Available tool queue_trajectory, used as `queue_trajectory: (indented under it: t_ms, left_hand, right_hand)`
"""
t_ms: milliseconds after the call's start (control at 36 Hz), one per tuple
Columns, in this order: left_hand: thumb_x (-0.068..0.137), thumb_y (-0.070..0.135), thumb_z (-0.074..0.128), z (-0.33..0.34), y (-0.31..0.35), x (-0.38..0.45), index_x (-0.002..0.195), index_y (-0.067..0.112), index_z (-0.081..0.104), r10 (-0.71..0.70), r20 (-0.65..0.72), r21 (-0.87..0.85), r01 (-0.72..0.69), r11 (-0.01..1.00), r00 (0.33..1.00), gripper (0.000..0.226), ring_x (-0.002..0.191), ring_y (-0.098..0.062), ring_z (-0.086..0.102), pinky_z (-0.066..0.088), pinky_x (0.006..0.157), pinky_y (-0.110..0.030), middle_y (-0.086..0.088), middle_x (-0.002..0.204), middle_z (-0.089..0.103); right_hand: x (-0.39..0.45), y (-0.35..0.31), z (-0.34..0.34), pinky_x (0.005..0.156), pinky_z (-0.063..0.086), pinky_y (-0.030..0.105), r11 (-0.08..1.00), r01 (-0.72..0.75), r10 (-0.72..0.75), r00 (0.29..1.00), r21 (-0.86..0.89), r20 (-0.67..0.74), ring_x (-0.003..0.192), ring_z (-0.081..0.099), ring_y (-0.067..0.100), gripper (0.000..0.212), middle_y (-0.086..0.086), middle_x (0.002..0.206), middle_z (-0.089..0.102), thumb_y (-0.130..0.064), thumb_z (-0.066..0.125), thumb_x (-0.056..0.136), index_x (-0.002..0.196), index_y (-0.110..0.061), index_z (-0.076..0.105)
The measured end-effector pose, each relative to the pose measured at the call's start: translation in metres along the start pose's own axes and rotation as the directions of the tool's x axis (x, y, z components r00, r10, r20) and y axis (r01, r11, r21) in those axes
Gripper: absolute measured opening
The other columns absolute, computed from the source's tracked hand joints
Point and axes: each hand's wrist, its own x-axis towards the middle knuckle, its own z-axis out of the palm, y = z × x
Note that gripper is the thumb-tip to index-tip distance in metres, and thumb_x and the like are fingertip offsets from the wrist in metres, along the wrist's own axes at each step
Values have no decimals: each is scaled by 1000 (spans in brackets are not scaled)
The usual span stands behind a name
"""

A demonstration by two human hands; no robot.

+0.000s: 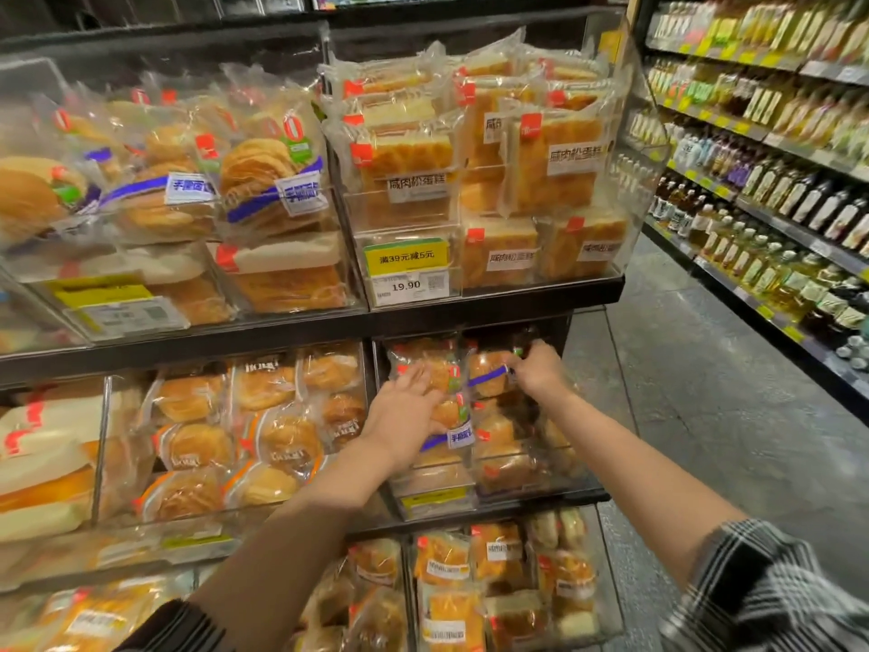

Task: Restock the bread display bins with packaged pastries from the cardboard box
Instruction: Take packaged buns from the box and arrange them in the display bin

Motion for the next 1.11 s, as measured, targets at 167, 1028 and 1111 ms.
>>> queue_trajectory:
  t_ms: [167, 1028, 1111]
  left_hand:
    - [95, 34, 56, -4, -2, 1, 140, 19, 45, -4, -6, -141, 4, 990, 1000, 49, 147, -28, -5, 17, 116, -45, -8, 161, 1]
    - [98, 38, 46, 25, 7, -36, 152, 20, 21, 40, -175, -20, -44, 999, 984, 62, 147, -24, 9, 17, 116, -35, -7, 158, 15]
    - [97, 50, 24, 30, 2, -36, 152, 17, 21, 64, -230, -63, -81, 995, 971, 64, 147, -23, 16, 19, 116, -35, -7, 157, 25]
  right_hand:
    - [-28, -11, -5, 98, 44, 37, 960, 197, -251, 919, -200, -302, 116, 50, 28, 41, 14, 124, 52, -22, 68, 87, 121, -4, 53]
    - [-35, -30, 23, 74, 42, 30, 932, 362, -347, 875, 20, 337, 89, 58, 22, 3, 12, 96, 64, -11, 53, 96, 98, -10, 54]
    - [-33, -34, 24, 74, 41, 28, 911, 413, -376, 837, -7, 397, 88, 59, 22, 14, 13, 98, 67, -14, 58, 94, 103, -3, 61]
